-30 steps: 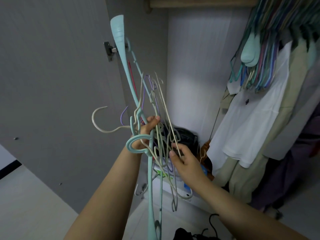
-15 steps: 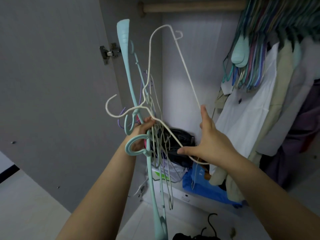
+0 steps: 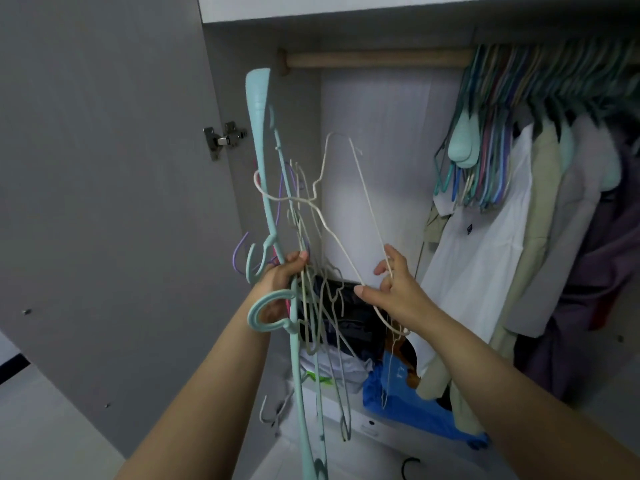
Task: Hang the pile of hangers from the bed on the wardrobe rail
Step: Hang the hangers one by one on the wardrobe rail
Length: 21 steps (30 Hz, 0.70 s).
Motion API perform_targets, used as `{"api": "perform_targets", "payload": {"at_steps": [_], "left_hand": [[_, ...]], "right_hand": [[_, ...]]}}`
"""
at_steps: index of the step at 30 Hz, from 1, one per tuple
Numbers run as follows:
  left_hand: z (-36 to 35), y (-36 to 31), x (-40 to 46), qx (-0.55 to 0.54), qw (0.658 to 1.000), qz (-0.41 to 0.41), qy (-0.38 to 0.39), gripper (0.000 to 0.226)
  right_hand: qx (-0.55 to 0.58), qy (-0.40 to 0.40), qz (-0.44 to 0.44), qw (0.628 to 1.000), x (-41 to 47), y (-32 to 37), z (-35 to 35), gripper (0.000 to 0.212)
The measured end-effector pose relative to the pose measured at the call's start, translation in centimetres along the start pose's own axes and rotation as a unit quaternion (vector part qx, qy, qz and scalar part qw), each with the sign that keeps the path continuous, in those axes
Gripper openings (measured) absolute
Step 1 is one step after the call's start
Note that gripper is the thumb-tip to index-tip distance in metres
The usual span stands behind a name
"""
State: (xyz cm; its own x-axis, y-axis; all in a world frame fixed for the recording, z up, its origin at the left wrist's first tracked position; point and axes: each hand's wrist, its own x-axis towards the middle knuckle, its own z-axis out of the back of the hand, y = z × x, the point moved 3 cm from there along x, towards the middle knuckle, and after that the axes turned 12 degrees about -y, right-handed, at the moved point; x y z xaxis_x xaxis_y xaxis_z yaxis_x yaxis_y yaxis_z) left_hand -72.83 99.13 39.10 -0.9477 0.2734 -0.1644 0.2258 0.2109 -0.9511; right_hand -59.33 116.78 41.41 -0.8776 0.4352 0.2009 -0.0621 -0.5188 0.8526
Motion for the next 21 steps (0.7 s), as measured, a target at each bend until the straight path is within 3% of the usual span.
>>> {"api": "perform_targets", "payload": {"at_steps": [2,4,8,12,17,19,21], "left_hand": [[0.0,-0.3,0.3,-0.001,1.0,-0.008,-0.002,0.031],[-0.1,-0.9,0.4,0.007,1.0,-0.018,-0.002,0.025],[0.4,-2.0,1.2,0.008,1.0,-0.029,-0.004,0.017],[0.6,-3.0,1.3,-0.006,1.0,-0.005,0.024,0.018],[-0.3,-3.5,1.5,0.005,1.0,-0.007,0.019,0.021],[-1.1,-3.7,1.6,0.027,0.999,-0.002,0.047,0.021],[-1.7,-3.8,2.0,0.033,0.998,0.0,0.058,0.021]], "right_hand": [[0.021,0.01,0.009,1.0,0.7,0.1,-0.1,0.094],[0.025,0.042,0.017,0.999,1.4,0.8,-0.2,0.084],[0.028,0.089,0.065,0.993,2.4,2.1,-0.4,0.085],[0.068,0.045,0.09,0.993,2.9,2.0,-0.5,0.086],[0.18,-0.069,-0.043,0.98,6.3,3.4,1.5,0.053],[0.253,-0.109,-0.129,0.953,8.6,4.4,2.6,0.037],[0.31,-0.136,-0.193,0.921,10.7,5.9,3.9,0.043]]}}
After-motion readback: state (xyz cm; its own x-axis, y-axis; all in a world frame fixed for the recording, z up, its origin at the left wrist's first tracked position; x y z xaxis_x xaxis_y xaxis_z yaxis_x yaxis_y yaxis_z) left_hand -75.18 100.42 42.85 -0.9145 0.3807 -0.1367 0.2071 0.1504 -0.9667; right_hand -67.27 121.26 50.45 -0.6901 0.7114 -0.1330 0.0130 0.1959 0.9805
